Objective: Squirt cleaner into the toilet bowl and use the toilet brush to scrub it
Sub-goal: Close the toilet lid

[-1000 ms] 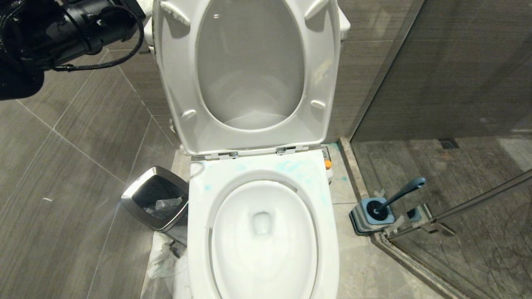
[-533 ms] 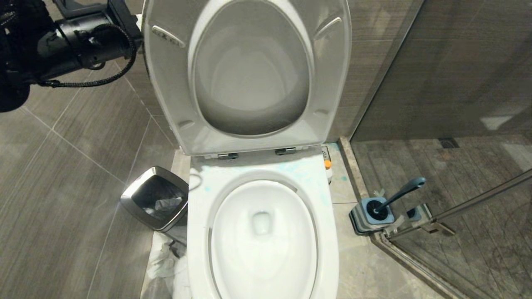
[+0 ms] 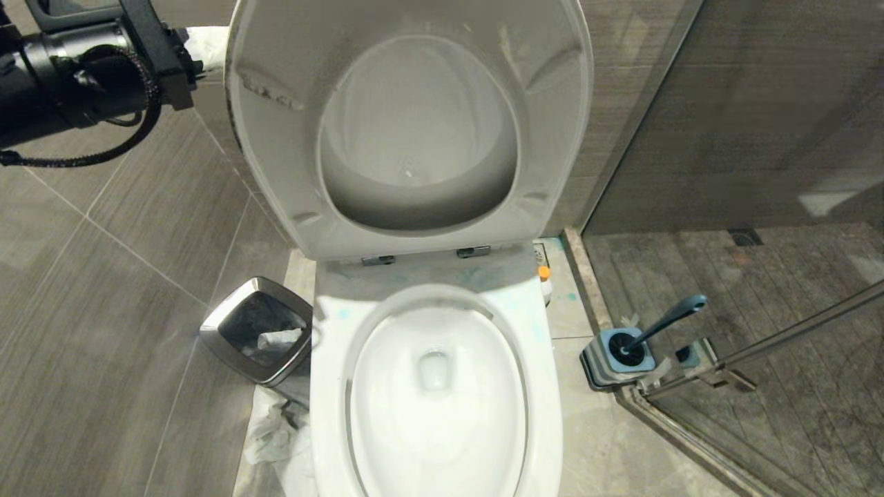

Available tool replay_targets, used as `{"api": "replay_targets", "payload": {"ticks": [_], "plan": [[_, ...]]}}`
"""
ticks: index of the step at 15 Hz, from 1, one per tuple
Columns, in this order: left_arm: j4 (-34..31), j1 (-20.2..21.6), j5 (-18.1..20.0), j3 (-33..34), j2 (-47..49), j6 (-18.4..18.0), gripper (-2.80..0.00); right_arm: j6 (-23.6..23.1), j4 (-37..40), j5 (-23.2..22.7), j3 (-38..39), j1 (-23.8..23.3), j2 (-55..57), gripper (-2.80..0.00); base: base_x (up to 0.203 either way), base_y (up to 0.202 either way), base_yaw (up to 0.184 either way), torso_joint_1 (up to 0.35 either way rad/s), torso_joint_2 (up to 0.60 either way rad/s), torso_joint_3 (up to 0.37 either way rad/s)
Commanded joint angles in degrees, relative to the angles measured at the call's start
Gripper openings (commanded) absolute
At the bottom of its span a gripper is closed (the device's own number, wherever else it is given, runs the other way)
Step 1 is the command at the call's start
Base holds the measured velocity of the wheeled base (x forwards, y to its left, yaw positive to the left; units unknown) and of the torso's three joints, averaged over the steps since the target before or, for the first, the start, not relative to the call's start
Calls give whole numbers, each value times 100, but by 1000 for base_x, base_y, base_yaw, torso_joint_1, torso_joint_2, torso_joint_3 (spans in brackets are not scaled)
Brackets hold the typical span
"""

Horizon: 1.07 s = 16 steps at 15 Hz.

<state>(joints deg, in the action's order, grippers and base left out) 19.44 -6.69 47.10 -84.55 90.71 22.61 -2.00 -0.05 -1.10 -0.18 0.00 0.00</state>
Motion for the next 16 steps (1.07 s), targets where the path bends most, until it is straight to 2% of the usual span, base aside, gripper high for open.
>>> {"api": "replay_targets", "payload": {"ticks": [1, 3, 5, 7, 11, 16], "plan": [[-143, 9, 27, 392, -352, -22, -280, -2, -4, -4, 1, 0, 9, -280, 0, 0, 0, 0, 0, 0], [-342, 2, 230, 781, -495, -290, -280, -2, -4, -4, 1, 0, 1, -280, 0, 0, 0, 0, 0, 0], [-753, 1, 524, 1123, -649, -903, -280, -2, -4, -4, 1, 0, 8, -280, 0, 0, 0, 0, 0, 0], [-1226, 1, 571, 1369, -811, -1213, -280, -2, -4, -4, 1, 0, 9, -280, 0, 0, 0, 0, 0, 0], [-1882, 1, 553, 1907, -1137, -1323, -280, -2, -4, -4, 1, 0, 9, -280, 0, 0, 0, 0, 0, 0], [-3168, 123, 530, 2504, -1593, -1559, -280, -2, -4, -4, 1, 0, 9, -280, 0, 0, 0, 0, 0, 0]]}}
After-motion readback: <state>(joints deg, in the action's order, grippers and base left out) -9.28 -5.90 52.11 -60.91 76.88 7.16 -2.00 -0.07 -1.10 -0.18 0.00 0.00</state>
